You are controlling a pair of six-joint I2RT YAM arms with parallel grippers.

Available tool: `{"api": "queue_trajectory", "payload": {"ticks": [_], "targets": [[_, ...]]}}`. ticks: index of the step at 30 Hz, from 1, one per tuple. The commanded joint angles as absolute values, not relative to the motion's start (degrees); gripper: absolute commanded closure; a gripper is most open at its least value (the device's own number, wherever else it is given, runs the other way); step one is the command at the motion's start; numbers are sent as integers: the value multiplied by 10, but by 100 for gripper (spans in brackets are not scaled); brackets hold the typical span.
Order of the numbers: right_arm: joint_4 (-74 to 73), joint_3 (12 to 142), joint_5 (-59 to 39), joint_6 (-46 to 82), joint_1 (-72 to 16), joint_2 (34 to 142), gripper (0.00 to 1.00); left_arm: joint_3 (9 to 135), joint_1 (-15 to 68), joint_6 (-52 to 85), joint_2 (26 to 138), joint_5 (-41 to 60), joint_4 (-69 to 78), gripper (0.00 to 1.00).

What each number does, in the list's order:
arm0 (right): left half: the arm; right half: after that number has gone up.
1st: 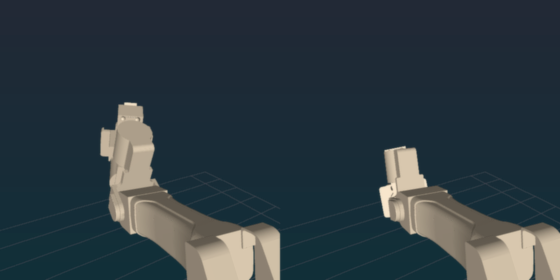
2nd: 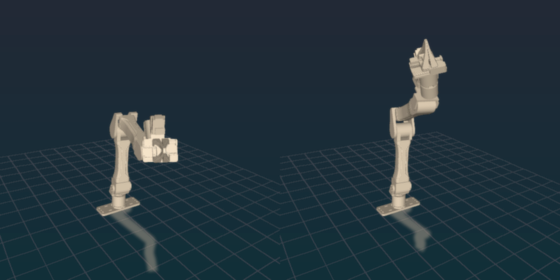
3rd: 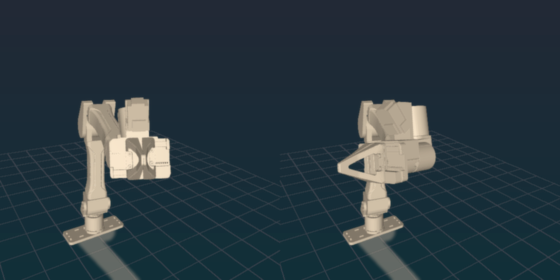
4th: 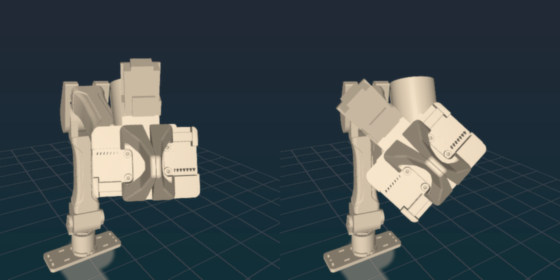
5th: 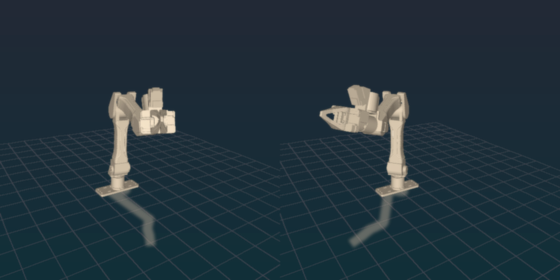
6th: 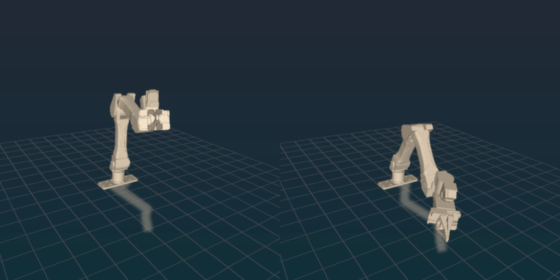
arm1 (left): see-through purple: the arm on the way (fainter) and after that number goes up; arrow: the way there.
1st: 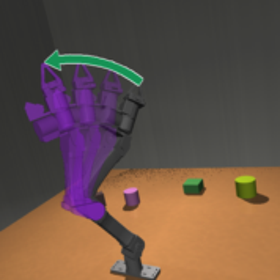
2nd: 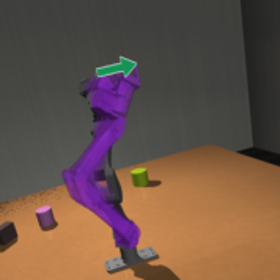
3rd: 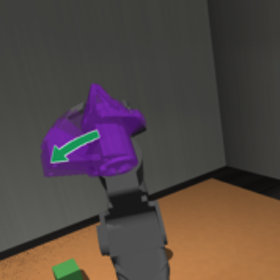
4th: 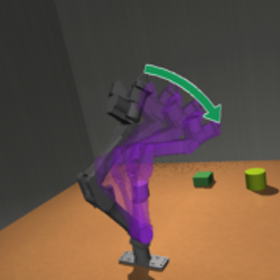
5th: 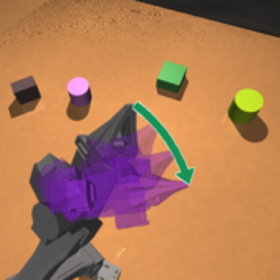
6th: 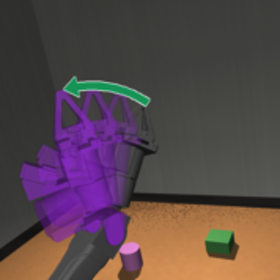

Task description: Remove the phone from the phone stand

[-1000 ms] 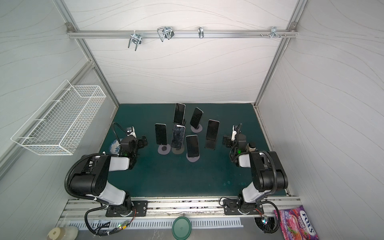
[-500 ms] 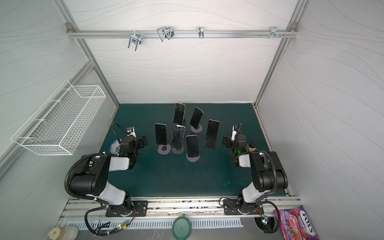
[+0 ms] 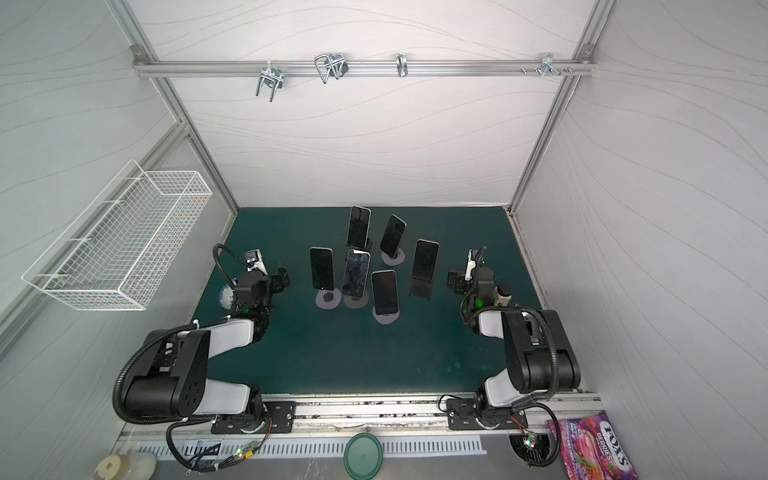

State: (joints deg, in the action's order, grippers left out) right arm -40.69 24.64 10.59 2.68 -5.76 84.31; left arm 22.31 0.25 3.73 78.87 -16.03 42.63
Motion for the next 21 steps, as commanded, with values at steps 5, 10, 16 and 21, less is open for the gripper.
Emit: {"api": "queue_trajectory", "payload": {"ticks": [5, 10, 16, 21], "targets": [[-309, 294, 110, 30, -58, 815, 1, 239, 0, 50, 740, -182, 382, 4], [-245, 338, 109, 28, -60, 803, 1, 275, 0, 45, 693, -161, 322, 5], [-165, 371, 126, 54, -59, 774, 1, 341, 0, 53, 654, -161, 198, 5], [-120, 376, 127, 71, -59, 745, 1, 385, 0, 62, 630, -141, 150, 5]]}}
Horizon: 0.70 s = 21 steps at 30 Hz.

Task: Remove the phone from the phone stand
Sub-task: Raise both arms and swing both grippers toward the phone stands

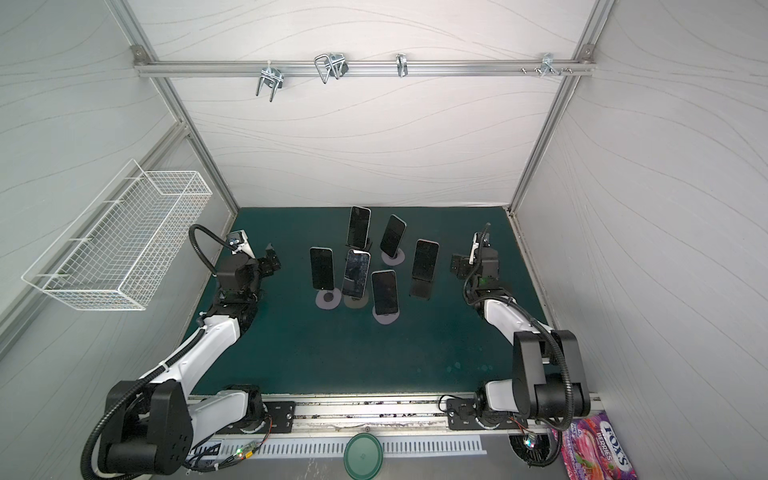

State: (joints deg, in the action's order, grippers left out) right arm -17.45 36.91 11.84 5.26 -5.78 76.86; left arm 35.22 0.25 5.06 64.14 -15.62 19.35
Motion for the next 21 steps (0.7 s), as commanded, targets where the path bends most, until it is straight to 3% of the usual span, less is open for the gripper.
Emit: {"api": "queue_trajectory", "payload": {"ticks": [1, 16, 21], "targets": [[-105, 379, 126, 75, -59, 733, 1, 394, 0, 66, 625, -137, 141, 5], [102, 483, 88, 85, -59, 598, 1, 558, 22, 32, 602, -42, -9, 7], [192, 536, 83, 149, -59, 582, 1, 612, 45, -2, 594, -24, -71, 8]]}}
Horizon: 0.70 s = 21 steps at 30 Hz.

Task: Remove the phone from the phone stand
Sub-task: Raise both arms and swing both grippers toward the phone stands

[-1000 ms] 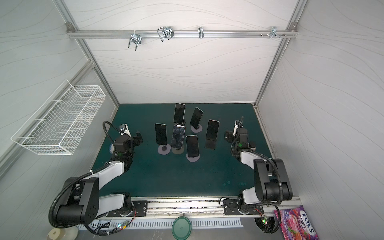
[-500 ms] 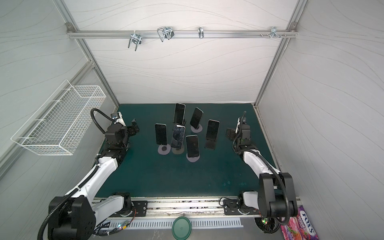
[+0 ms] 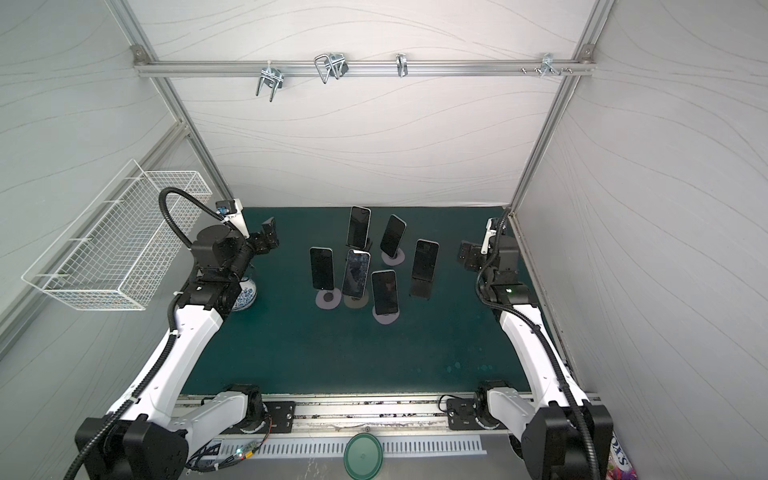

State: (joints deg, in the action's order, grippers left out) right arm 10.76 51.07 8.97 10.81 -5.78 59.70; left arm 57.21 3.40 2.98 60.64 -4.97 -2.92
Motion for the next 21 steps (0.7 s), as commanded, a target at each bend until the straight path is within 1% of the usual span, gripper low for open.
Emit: {"api": "queue_trajectory", "payload": {"ticks": [1, 5, 8, 14, 21], "targets": [[218, 549, 75, 176, -59, 581, 1, 622, 51, -12, 592, -17, -83, 8], [301, 584, 29, 211, -59, 570, 1, 656, 76, -55, 582, -1, -126, 8], [327, 584, 1, 228, -60, 543, 1, 681, 92, -78, 575, 21, -160, 8], [360, 578, -57, 258, -66, 490, 1, 715, 116, -92, 557, 107, -227, 8], [412, 622, -100, 251, -102, 489, 1, 695, 146, -105, 525, 209, -272, 8]]}}
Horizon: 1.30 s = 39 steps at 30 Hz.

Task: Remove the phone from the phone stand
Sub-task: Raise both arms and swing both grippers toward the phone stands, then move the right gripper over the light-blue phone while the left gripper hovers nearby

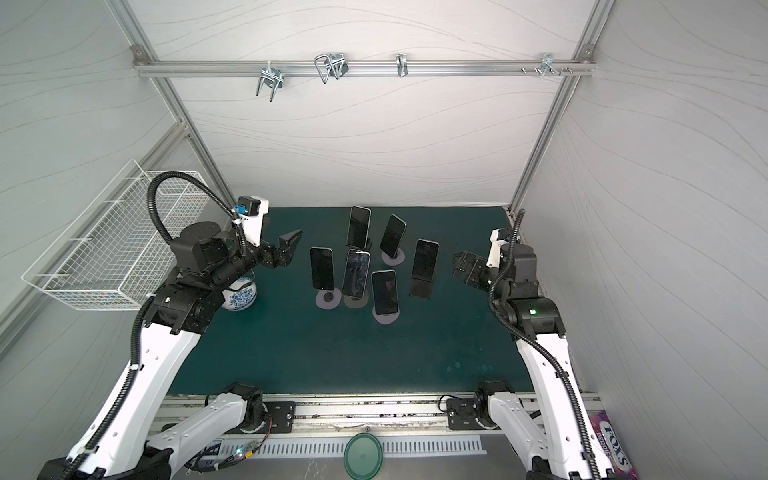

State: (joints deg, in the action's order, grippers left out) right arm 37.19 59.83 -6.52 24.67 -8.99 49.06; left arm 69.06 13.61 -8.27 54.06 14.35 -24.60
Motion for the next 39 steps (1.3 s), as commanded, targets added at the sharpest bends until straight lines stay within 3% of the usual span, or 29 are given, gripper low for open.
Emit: {"api": "queue_trajectory", "payload": {"ticks": [1, 14, 25, 32, 39], "targets": [[417, 628, -105, 249, -106, 490, 1, 687, 148, -103, 517, 219, -271, 8], [437, 672, -164, 241, -179, 519, 6, 619, 185, -56, 443, 291, -281, 11], [516, 755, -105, 224, -308, 573, 7, 644, 204, 154, 416, 274, -310, 18], [521, 756, -46, 233, -385, 557, 10, 719, 226, 172, 429, 246, -450, 20], [472, 728, -19, 289, -459, 563, 19, 641, 226, 195, 383, 182, -487, 22]]}}
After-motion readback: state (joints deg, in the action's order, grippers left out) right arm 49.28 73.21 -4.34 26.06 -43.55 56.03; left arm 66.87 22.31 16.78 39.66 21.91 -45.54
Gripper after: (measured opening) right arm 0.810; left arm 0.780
